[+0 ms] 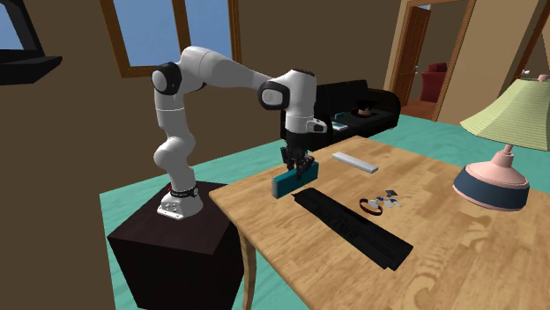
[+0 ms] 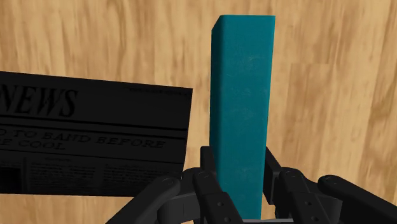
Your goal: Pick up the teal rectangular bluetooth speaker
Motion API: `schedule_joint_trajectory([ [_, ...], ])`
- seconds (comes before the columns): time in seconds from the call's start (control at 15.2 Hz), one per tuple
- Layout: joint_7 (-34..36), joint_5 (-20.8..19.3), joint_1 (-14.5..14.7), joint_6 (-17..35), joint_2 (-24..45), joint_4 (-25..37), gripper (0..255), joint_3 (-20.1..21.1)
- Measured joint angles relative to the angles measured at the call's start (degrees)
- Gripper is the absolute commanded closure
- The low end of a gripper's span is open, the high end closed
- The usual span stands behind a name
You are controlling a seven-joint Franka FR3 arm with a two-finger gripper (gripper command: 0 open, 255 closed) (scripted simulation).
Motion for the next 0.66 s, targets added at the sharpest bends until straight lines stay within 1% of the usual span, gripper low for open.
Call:
schedule_joint_trajectory([
  [0.66, -0.4, -0.1, -0.1, -7.2, -0.5, 6.8, 255, -0.1],
])
